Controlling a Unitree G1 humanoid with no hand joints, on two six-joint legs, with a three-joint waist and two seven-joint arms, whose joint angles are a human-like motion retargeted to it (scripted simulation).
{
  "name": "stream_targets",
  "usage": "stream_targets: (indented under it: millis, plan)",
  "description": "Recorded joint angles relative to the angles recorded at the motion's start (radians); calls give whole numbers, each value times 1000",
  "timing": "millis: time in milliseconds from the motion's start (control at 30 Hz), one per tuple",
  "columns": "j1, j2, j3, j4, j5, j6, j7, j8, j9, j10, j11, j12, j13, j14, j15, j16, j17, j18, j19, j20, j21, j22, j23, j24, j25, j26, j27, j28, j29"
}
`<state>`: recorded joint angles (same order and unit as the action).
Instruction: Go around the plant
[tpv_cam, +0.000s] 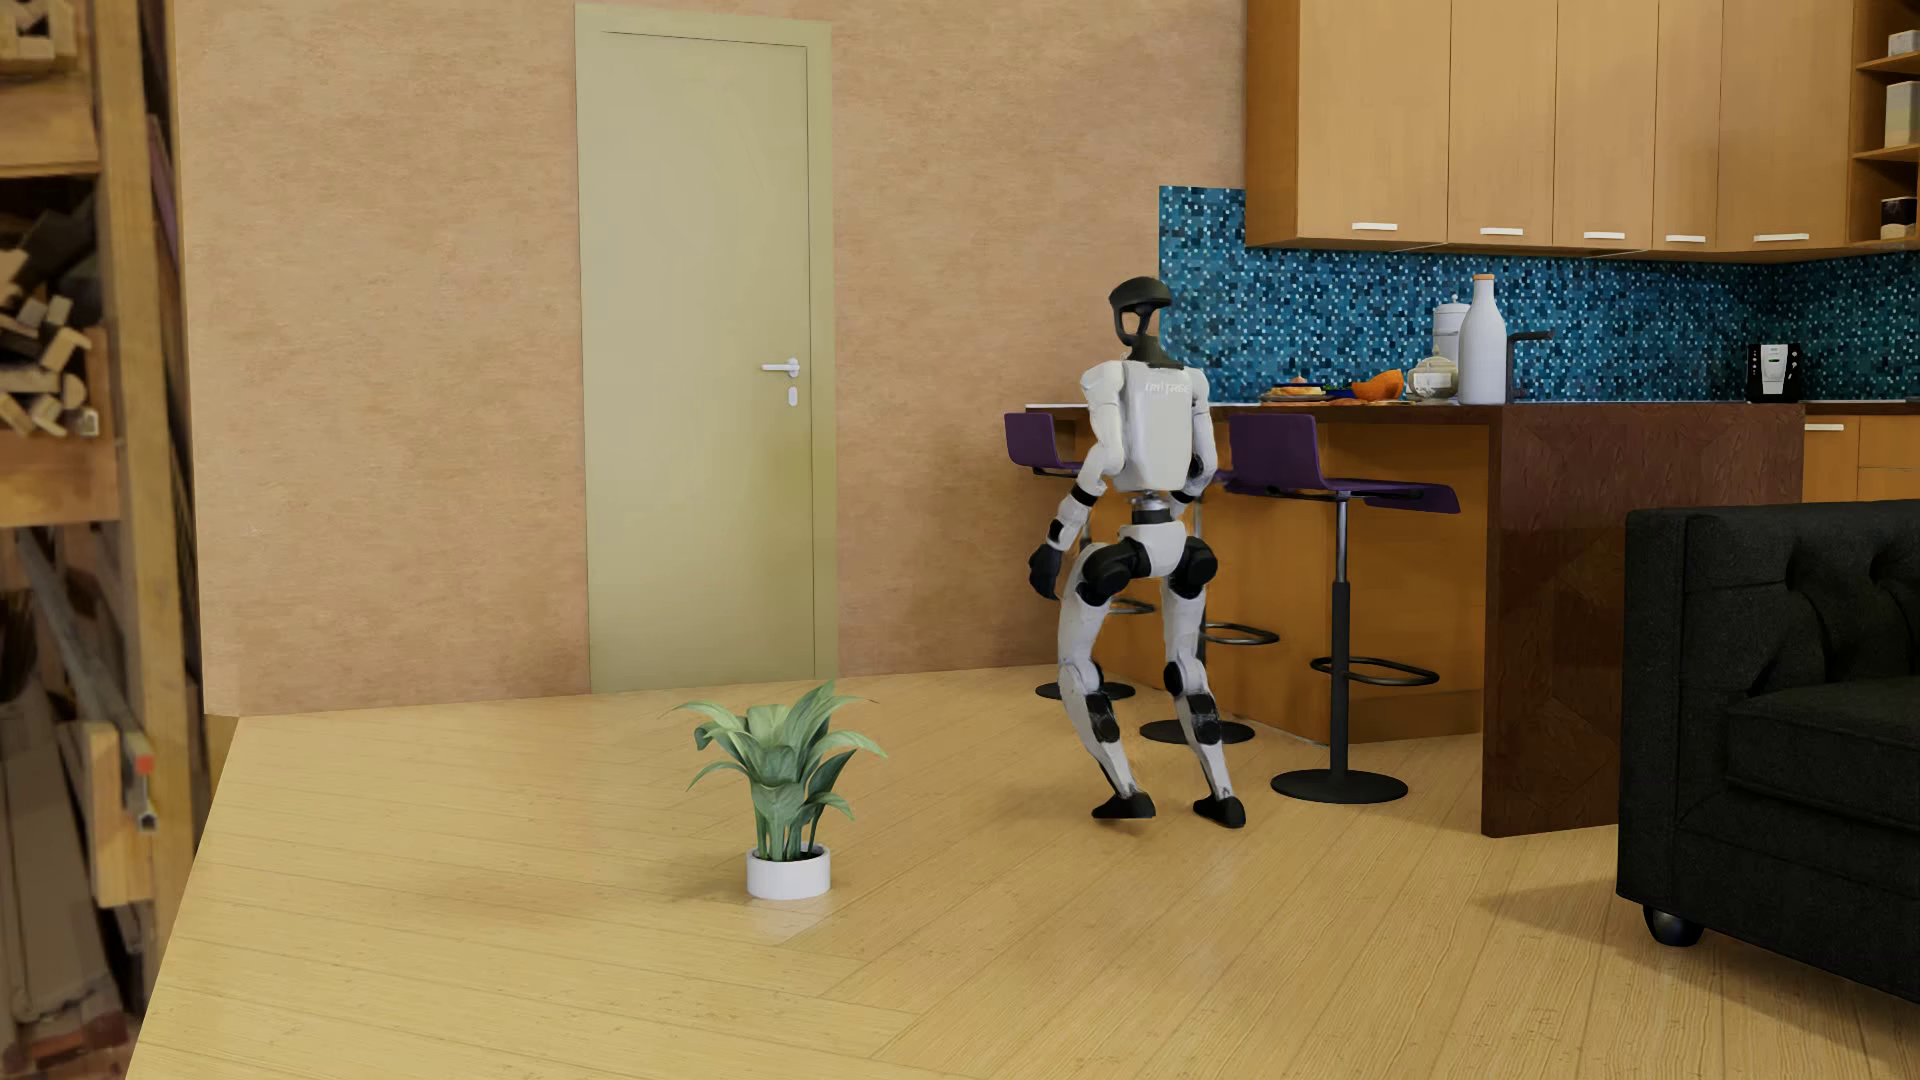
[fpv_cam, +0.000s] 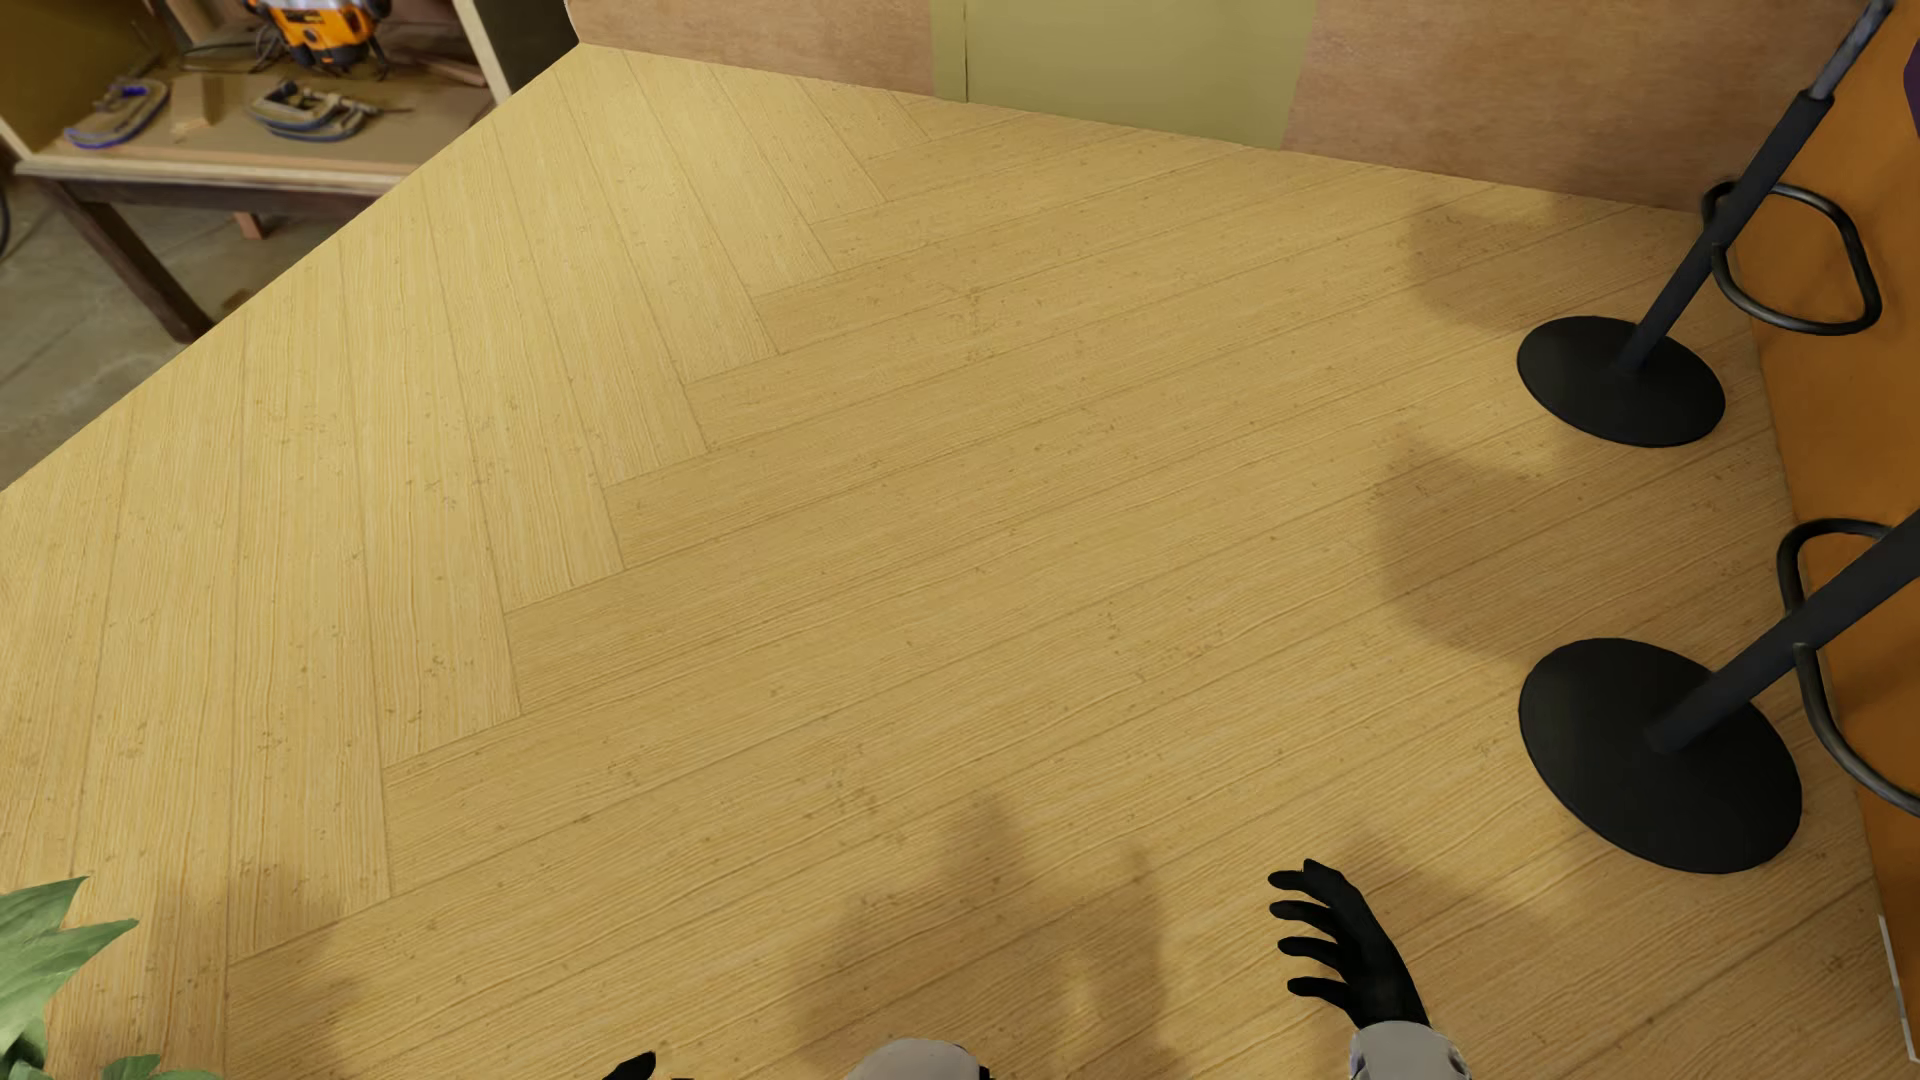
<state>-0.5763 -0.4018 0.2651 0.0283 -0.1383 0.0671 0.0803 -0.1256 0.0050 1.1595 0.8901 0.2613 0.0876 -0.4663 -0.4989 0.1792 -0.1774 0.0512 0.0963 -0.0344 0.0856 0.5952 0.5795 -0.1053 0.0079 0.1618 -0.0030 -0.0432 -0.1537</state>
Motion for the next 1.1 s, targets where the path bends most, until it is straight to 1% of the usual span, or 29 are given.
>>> stream_targets:
  millis: [33,67,100,133,167,200,233,267,300,333,400,433,467,500,533,567,600,633,667,733,767,800,867,900,933,967,1000,1067,1100]
  plan:
    - [25,-21,-21,3,28,13,-35,70,-7,-108,83,38,-77,-22,47,9,31,-23,17,-30,-4,72,42,30,23,-31,-20,-4,-1]
    - [104,-66,-73,-9,53,6,-22,144,16,-171,204,19,-103,-84,147,6,67,40,39,-118,-17,158,70,61,37,-45,-62,3,9]
    - [145,-120,-130,-17,81,-18,-15,162,58,-179,212,-25,-68,-89,146,17,35,19,48,-132,-8,135,55,105,31,-19,-84,22,32]
    - [150,-168,-187,-21,100,-55,6,152,103,-120,140,-58,-21,-38,129,14,-5,1,47,-109,-27,70,43,144,12,6,-85,49,59]
    - [100,-196,-237,-23,126,-97,18,138,128,23,6,-75,7,96,201,-18,-24,-43,31,-38,-77,-7,90,179,-16,22,-80,81,84]
    - [35,-166,-239,-27,138,-93,-18,130,128,118,-3,-77,48,228,178,-30,-57,-70,-64,-48,-104,-14,104,200,-41,7,-56,101,92]
    - [-9,-123,-226,-34,134,-94,-56,119,137,96,-11,-78,76,223,138,-18,-64,-61,-121,-40,-123,10,74,212,-61,-24,-19,97,90]
    - [-44,-110,-219,-6,126,-81,-100,96,150,-77,43,-79,85,139,150,-32,-39,74,-82,8,-100,11,28,228,-73,-51,13,77,78]
    - [-22,-157,-222,31,120,-88,-111,101,137,-232,166,-81,53,99,207,-12,15,-53,-18,-12,-51,67,33,250,-83,-80,31,56,70]
    - [18,-196,-226,22,110,-112,-87,124,130,-243,234,-99,36,77,207,25,41,-42,35,-64,-30,105,51,252,-85,-103,30,43,74]
    - [95,-233,-274,-1,116,-135,-74,142,118,-290,163,-78,37,63,75,-5,15,-29,104,-40,-68,39,7,196,-62,-141,26,30,116]
    - [118,-254,-291,-10,114,-147,-65,127,105,-291,119,-71,20,67,65,-17,3,-28,121,-56,-80,40,19,159,-50,-166,4,29,139]
    - [105,-256,-281,-20,110,-163,-51,112,100,-222,38,-70,23,106,131,-15,-8,-10,126,-73,-87,0,30,127,-42,-178,-32,26,158]
    - [47,-221,-246,-42,84,-176,-40,106,91,-84,-107,-55,28,204,285,-19,-32,-27,106,-58,-90,-64,77,105,-37,-176,-81,19,163]
    - [-18,-203,-209,-51,91,-143,-60,101,63,17,-157,-48,43,269,385,-22,-63,-54,17,-54,-76,-66,103,88,-26,-174,-120,5,151]
    - [-44,-183,-201,-40,102,-87,-79,77,46,-10,-158,-53,58,202,375,-11,-51,-65,-140,-65,-58,-23,42,81,-8,-161,-121,-14,121]
    - [-20,-192,-227,-4,103,-47,-103,67,26,-169,-119,-57,46,112,344,15,-12,-64,-172,-29,-36,44,13,86,0,-135,-122,-32,97]
    - [3,-209,-253,25,104,-27,-88,77,7,-253,-70,-63,33,158,262,31,22,-69,-154,1,-10,102,20,91,-6,-100,-122,-32,82]
    - [14,-209,-244,23,108,-18,-77,99,3,-260,-51,-87,53,157,200,31,5,-65,-105,-20,4,81,31,91,-31,-46,-115,-16,85]
    - [46,-184,-237,7,98,-30,-71,123,4,-310,-86,-89,107,179,239,8,-20,-64,8,-9,-50,32,31,79,-91,10,-40,-14,129]
    - [58,-178,-241,7,98,-37,-71,123,4,-340,-101,-79,105,196,229,-6,-30,-67,18,-10,-59,42,33,74,-105,12,5,-15,151]
    - [78,-164,-251,5,96,-55,-69,122,12,-369,-116,-60,107,203,226,-6,-22,-71,-4,-17,-65,45,34,67,-102,0,20,-19,169]
    - [92,-124,-246,14,112,-67,-66,122,34,-375,-191,-87,107,157,328,-3,-30,-61,-95,-34,-61,56,38,56,-63,-33,19,-22,190]
    - [82,-124,-254,8,114,-65,-70,125,33,-343,-209,-86,108,102,361,5,-43,13,-93,-18,-42,46,43,56,-38,-57,8,-26,186]
    - [81,-119,-274,9,111,-54,-74,121,35,-327,-216,-65,117,63,365,14,-48,9,-44,-14,-37,29,15,63,-17,-82,6,-23,174]
    - [95,-126,-281,17,104,-58,-67,126,37,-351,-184,-70,124,104,297,42,-16,-134,-21,-1,-56,58,6,78,-1,-99,6,-21,155]
    - [104,-140,-275,19,105,-58,-59,124,31,-386,-151,-76,105,184,211,37,20,-64,-21,15,-61,61,23,97,4,-98,17,-8,144]
    - [98,-160,-281,-1,94,-81,-67,141,8,-410,-27,-43,71,241,76,12,19,-72,-24,19,-45,68,1,116,-4,-99,33,17,163]
    - [98,-141,-261,-3,78,-95,-59,130,3,-403,-51,0,62,236,106,0,-10,-73,-28,3,-47,34,-1,110,-17,-97,8,15,189]
